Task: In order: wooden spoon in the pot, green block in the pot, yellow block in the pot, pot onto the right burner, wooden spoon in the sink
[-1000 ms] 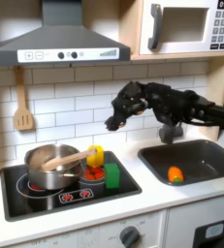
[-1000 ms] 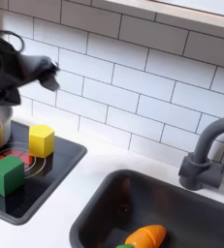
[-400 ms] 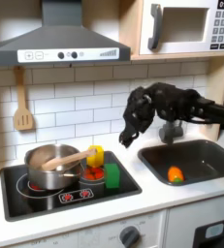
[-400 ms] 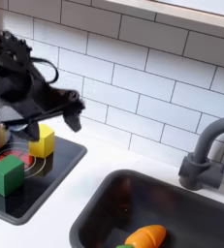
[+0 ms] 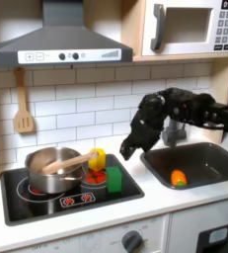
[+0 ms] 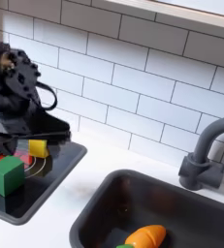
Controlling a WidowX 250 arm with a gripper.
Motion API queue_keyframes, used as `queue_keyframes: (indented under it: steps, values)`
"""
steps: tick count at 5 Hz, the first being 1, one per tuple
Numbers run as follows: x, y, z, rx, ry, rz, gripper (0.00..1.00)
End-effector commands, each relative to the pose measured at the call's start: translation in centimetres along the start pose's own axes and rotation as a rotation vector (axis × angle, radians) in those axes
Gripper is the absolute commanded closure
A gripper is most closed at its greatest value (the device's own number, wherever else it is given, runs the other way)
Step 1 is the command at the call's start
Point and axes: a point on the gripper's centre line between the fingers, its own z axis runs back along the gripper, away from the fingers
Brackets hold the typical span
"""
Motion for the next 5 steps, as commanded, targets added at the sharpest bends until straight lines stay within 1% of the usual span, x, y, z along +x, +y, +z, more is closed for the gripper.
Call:
queue_keyframes:
  steps: [1,2,3,4,5]
  values:
    - [-1.2,3.1,1.6,-0.112,0.033,-0.098,0.0]
    - [-1.0,4.7,2.0,-0.155,0.03,-0.081,0.0]
    - [-1.1,5.8,2.3,-0.17,0.019,-0.081,0.0]
    - [-1.4,5.9,1.1,-0.198,0.042,-0.099,0.0]
    - [-0.9,4.5,-1.6,-0.245,0.078,-0.151,0.0]
